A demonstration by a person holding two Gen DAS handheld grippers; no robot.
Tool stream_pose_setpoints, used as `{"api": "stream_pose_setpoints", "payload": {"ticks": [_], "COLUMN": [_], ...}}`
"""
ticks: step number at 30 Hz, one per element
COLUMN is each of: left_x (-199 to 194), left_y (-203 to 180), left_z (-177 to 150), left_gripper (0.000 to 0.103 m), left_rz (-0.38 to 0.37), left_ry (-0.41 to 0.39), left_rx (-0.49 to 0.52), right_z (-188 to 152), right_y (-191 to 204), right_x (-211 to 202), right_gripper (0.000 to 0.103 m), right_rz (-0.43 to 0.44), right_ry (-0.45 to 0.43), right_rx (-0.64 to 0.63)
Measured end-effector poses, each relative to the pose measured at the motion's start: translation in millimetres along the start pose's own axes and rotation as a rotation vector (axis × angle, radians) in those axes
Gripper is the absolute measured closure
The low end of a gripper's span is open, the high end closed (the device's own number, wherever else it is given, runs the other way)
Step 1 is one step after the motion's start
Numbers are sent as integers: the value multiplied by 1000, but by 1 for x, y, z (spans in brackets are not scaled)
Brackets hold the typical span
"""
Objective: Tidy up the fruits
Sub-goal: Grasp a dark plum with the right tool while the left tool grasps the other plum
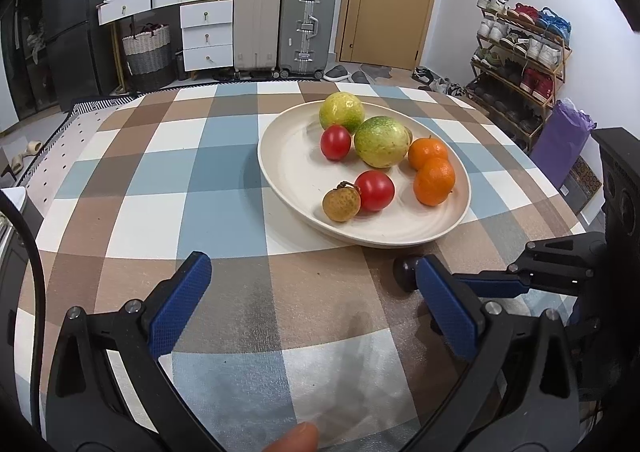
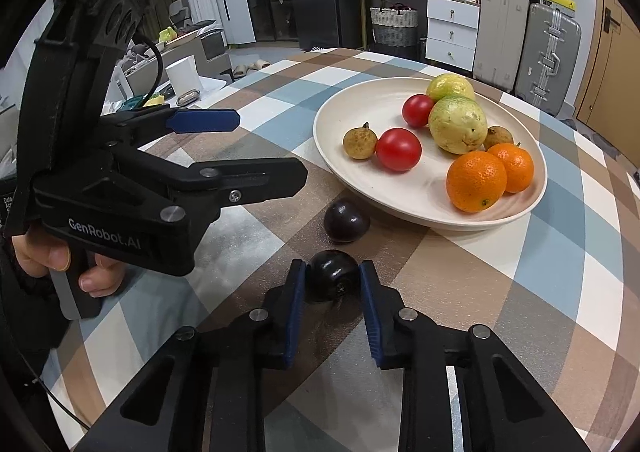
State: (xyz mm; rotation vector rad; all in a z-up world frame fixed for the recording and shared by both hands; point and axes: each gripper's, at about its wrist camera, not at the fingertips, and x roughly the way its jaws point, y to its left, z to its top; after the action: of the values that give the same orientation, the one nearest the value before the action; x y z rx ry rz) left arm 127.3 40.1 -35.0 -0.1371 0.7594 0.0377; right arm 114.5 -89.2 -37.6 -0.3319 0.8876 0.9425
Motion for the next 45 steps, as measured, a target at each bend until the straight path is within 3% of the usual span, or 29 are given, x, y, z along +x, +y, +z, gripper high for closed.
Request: {"api": "stream_pose_setpoints", "payload": {"ticks": [5, 15, 22, 27, 31, 36, 40, 45], "left_x": [2, 10, 22, 33, 32, 30, 27, 25], "left_y": [-2, -22, -44, -61, -66, -73, -73, -70], "left_z": [-1, -6, -5, -10, -10, -11, -10, -9], "left_gripper": [1, 1, 2, 29, 45, 71, 80, 80], "left_rz": [-14, -32, -16, -25, -53, -88, -86, -93], "left_ry": [11, 50, 117, 168, 156, 147, 132, 125], "left_rx": [-9, 7, 90, 165, 189, 222, 223, 213], "right_z": [1, 1, 1, 0, 0, -1, -1, -2], "right_y": [-12, -56, -65, -64, -64, -64, -64, -63], "right_x": [-11, -28, -31, -32, -32, -30, -31, -29], "right_gripper": [76, 76, 76, 76, 76, 76, 76, 76], "right_rz": [-38, -99, -89, -86, -88, -91, -89, -91], "right_ry": [-35, -106, -113, -113, -112, -112, -115, -105], "right_rx": [19, 183, 219, 219, 217, 218, 220, 216]}}
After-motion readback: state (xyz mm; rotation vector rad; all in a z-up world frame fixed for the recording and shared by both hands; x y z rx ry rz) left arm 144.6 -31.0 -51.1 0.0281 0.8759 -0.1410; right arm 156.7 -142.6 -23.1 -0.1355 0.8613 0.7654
